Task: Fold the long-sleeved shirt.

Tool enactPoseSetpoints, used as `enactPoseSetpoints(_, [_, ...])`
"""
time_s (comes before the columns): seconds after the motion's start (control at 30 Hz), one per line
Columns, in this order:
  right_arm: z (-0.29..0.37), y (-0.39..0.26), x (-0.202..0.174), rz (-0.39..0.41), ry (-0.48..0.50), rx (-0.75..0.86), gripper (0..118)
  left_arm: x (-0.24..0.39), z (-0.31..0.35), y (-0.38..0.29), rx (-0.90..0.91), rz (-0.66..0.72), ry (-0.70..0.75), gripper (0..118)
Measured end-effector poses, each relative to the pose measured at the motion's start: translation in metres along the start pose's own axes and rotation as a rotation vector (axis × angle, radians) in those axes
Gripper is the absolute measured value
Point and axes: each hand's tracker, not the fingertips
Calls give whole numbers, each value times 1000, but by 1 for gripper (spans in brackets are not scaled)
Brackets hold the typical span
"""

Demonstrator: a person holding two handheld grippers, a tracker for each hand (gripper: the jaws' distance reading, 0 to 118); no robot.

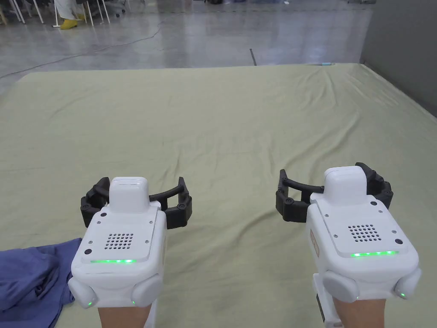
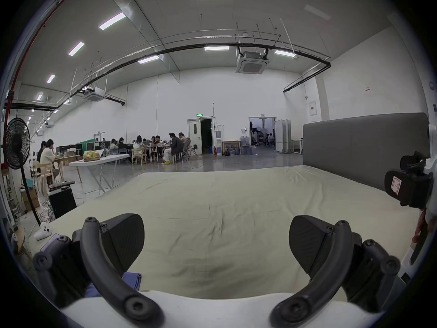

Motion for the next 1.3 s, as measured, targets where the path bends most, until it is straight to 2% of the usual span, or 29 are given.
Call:
enactPoseSetpoints(1.13, [0,-5,-4,3,-9,-10,118,-3,3,-5,-3,19,9,118])
enactPoseSetpoints(1.3, [-1,-7,-3,-19,-6,-27,118,-3,2,-5,-4,8,7,118])
